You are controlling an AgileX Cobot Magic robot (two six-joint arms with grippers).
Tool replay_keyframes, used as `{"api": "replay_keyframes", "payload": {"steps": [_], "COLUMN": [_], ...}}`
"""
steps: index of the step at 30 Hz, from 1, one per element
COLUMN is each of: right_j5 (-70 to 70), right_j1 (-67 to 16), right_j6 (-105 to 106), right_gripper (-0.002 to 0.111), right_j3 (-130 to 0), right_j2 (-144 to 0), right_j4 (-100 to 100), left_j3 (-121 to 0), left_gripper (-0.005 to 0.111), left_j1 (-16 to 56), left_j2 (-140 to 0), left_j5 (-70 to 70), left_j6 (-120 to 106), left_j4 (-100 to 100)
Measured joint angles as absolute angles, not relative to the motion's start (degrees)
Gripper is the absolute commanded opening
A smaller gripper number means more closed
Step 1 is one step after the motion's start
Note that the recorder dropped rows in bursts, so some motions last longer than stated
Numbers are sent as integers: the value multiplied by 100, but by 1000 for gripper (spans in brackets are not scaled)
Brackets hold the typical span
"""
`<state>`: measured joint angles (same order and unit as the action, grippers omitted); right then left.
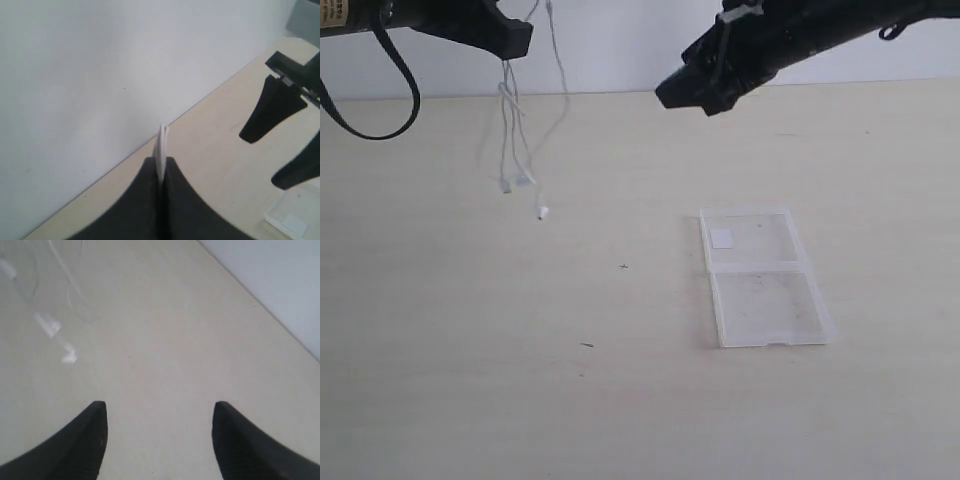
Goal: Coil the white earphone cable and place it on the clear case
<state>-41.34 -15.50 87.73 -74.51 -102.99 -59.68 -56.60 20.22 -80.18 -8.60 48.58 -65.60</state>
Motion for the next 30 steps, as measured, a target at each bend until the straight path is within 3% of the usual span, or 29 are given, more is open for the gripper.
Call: {"api": "replay_keyframes", "payload": {"steps": [4,8,16,30], "right_j5": [-4840,-5758,-6074,-6485], "right_j1": [-1550,-1550,-1550,-1550], "right_j6": [10654,11583,12000,12000], "right_gripper": [58,58,70,70], "right_j3": [-7027,-7027,-7027,-7027], "right_j2": [-10299,-10328,-10771,-11042], "right_j4": [-7830,-8454,-8695,-9194], "left_j3": [-5660,-5660,-5660,-5660], "left_gripper": [0,0,0,0], "left_j1": [2002,2002,2002,2002], "left_j2": [-8018,-8018,-8018,-8018], "left_j5": [-967,-991,-1240,-1512], "left_j6": [4846,4846,4846,5015], "left_j4": [-6548,-6548,-6548,-6548]}}
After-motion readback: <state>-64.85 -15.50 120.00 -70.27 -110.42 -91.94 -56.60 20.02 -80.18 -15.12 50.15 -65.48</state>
